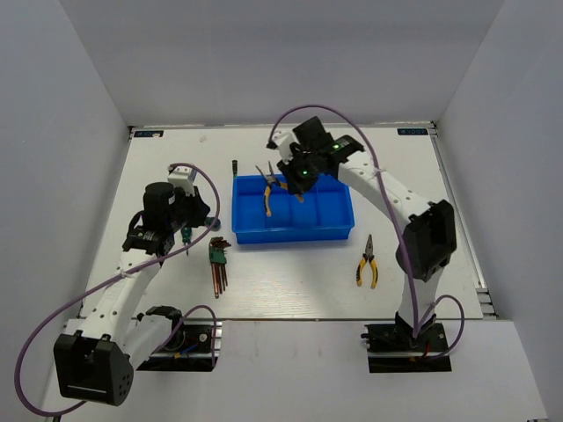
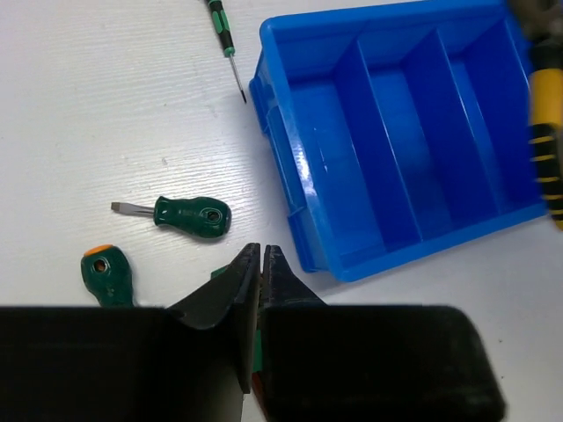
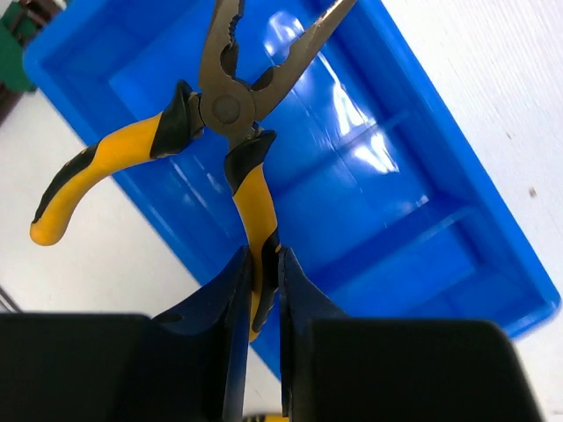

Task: Sort the tools into containers

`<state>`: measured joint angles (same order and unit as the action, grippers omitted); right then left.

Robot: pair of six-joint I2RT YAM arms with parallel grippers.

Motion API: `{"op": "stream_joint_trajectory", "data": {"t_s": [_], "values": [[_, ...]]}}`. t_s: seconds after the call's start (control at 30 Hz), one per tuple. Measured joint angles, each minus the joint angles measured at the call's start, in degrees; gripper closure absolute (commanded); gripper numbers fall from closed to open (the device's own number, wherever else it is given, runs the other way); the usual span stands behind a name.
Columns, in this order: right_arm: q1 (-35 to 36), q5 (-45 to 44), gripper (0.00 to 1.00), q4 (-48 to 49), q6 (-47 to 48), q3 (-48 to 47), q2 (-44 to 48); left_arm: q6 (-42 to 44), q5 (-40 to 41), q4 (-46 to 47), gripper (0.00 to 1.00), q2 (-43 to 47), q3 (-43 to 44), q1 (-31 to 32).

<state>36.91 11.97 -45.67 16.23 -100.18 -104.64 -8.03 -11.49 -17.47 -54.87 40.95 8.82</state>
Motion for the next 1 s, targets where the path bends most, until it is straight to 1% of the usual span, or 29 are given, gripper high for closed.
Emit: {"op": "stream_joint_trajectory", "data": {"t_s": [0.07, 0.1, 0.17, 0.23, 0.27, 0.4, 0.67, 1.0], "values": [[2.62, -2.23, 1.0, 0.39, -1.64, -3.02, -3.61, 0.11, -0.13, 0.0, 0.83, 0.02, -0.02, 0.0], [3.58, -3.15, 1.0, 0.68, -2.27, -3.58, -4.79, 0.26, -0.2, 0.0, 0.72, 0.02, -0.02, 0.0], [5.68, -5.99, 1.0, 0.94, -3.1, -3.89, -6.73, 0.48, -0.33, 0.02, 0.55, 0.02, -0.02, 0.0], [7.74, -9.11, 1.0, 0.66, -3.76, -4.15, -8.35, 0.81, -0.52, 0.0, 0.41, 0.02, -0.02, 0.0], [8.83, -10.99, 1.0, 0.31, -3.89, -4.9, -9.33, 0.74, -0.57, 0.0, 0.4, 0.02, -0.02, 0.0], [12.04, -16.94, 1.0, 0.61, -3.85, -8.07, -12.63, 0.57, -0.55, 0.0, 0.38, 0.24, -0.04, 0.02], [14.93, -27.8, 1.0, 0.92, -3.56, -10.71, -13.86, 0.55, -0.55, 0.0, 0.38, 1.84, -0.07, 0.02], [16.41, -34.86, 1.0, 2.93, -3.61, -10.73, -14.51, 0.55, -0.57, 0.0, 0.38, 2.21, -0.09, 0.02]]}}
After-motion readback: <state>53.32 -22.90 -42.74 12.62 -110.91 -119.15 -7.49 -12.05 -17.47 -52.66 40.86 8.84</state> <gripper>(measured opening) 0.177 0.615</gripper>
